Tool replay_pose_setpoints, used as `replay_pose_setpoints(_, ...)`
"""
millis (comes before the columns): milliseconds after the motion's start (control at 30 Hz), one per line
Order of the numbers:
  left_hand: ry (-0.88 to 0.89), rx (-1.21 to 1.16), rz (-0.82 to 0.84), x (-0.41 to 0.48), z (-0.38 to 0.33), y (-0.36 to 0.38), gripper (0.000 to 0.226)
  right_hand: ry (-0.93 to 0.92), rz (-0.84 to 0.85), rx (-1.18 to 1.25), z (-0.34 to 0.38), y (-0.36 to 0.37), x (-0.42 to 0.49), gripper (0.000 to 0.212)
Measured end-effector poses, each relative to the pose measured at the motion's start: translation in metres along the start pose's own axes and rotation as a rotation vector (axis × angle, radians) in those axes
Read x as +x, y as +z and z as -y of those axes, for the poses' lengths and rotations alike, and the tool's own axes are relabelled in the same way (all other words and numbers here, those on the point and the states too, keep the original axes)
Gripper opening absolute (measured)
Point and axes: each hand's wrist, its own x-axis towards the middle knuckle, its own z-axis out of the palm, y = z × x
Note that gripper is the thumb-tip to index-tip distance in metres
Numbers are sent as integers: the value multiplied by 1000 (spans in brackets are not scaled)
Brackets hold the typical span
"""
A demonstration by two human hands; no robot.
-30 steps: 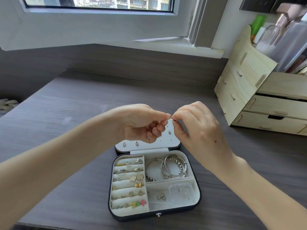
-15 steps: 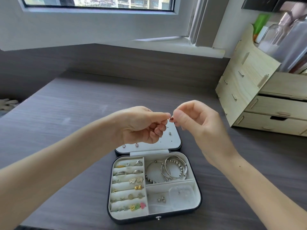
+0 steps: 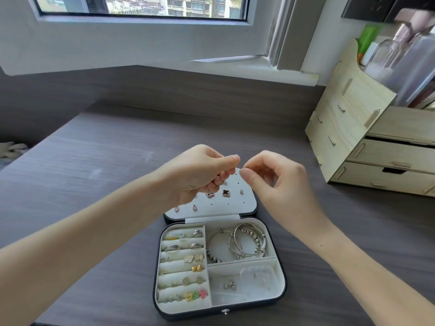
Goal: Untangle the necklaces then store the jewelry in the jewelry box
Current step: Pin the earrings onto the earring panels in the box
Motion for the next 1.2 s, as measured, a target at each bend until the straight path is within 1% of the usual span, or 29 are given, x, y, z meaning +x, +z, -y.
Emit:
replay_pose_setpoints(67, -32, -53, 2, 3, -2, -2, 38, -162, -89, -162, -7, 0, 1, 8)
replay_pose_setpoints(133, -39, -44, -8, 8, -2, -7, 38, -194, -131, -212, -14, 0, 2, 8)
replay_pose_setpoints(167, -11, 36, -45, 12, 0, -11, 39, -174, -139, -210, -16, -1, 3, 9)
replay_pose_setpoints(267, 152, 447, -251, 26, 11, -24, 38, -91, -122, -171, -20, -4, 3, 9)
replay_pose_setpoints(333, 187, 602, -335, 37, 19, -31, 37, -39, -95, -143, -22, -4, 3, 8)
replay_pose_setpoints(467, 132, 732, -306, 53, 34, -37, 35, 30, -67, -94, -26, -2, 2, 8)
replay_pose_setpoints(533, 124, 778, -318, 57, 39, -38, 35, 45, -65, -81, -28, -1, 2, 9)
replay_pose_setpoints(600, 133, 807, -350, 58, 41, -38, 34, 47, -68, -87, -29, -1, 2, 9)
replay_pose_setpoints(700, 214, 902, -450, 54, 38, -33, 34, 49, -80, -98, -30, -1, 1, 10)
replay_pose_setpoints(767, 240, 890, -460, 52, 35, -27, 35, 56, -86, -95, -31, -1, 0, 10)
replay_pose_setpoints(900, 198, 816, -395, 53, 32, -24, 35, 59, -88, -92, -33, -2, -3, 11)
replay_pose_setpoints(1100, 128, 788, -283, 53, 27, -24, 34, 94, -80, -70, -37, -3, -4, 11)
replay_pose_setpoints(1200, 119, 771, -272, 54, 24, -27, 32, 116, -78, -45, -38, -4, -4, 10)
